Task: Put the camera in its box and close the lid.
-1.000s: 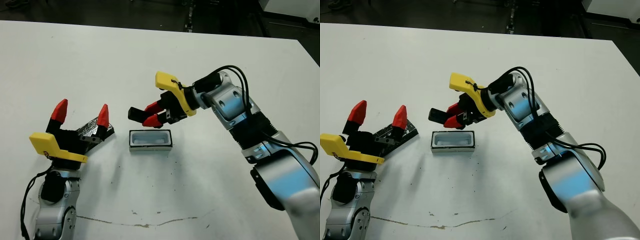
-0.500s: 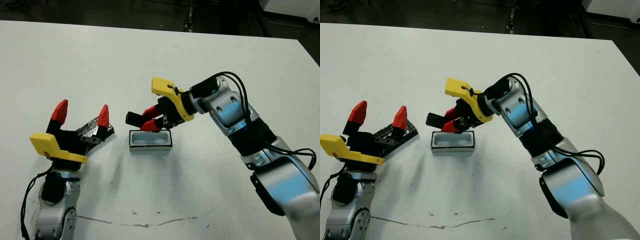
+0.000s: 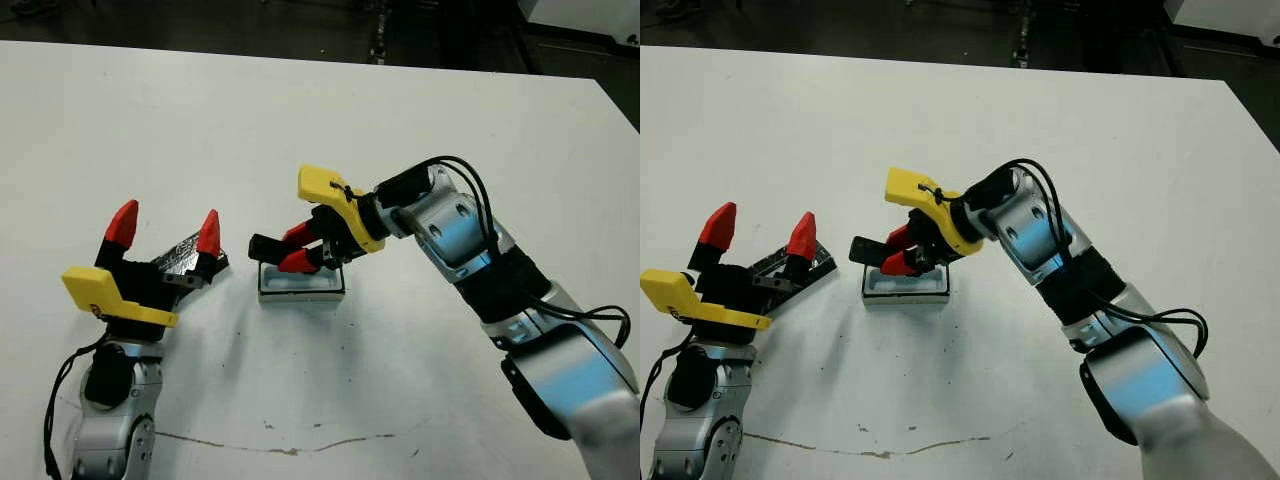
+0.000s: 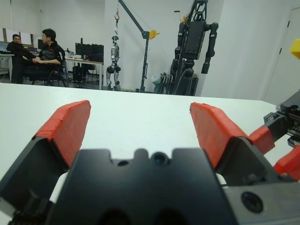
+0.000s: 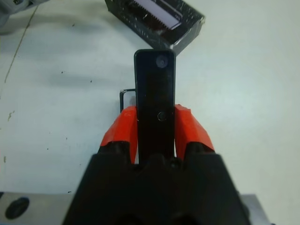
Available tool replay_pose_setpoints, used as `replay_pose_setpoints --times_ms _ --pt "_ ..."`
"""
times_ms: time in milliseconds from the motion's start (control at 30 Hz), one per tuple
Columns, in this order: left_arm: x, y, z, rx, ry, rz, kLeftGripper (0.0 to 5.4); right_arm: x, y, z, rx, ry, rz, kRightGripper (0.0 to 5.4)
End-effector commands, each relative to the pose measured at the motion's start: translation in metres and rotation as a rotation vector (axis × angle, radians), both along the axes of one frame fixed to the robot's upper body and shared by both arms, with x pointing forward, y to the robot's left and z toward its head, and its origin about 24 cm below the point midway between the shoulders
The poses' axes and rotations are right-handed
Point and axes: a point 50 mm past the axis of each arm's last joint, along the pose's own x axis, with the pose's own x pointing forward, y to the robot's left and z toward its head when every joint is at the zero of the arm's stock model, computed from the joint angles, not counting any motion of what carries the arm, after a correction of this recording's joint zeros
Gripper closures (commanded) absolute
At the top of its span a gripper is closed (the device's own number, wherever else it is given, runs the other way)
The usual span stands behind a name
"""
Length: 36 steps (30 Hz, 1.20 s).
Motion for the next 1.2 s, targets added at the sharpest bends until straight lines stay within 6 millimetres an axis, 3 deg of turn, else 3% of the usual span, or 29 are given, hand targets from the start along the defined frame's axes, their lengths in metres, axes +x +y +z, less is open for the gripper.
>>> replay_pose_setpoints --times_ms 33,267,600,1200 --pt "-0.002 0.001 -0.004 0.009 0.013 0.012 0.0 -0.001 -0.005 -0.009 -0.065 0.021 -0.042 3.74" --pt "-0.002 0.0 -0.004 0.008 0.012 0.012 0.0 -0.003 -0.006 -0.016 -0.097 0.048 -0.059 3.74" --pt "-0.002 -0.001 -0.003 -0.006 0.01 0.006 0.0 -0.004 -0.011 -0.026 -0.134 -0.042 -0.016 3.74" --pt "-0.003 -0.001 -0.004 0.001 0.009 0.011 0.0 0.006 -0.035 -0.024 -0.168 -0.054 -0.044 3.74"
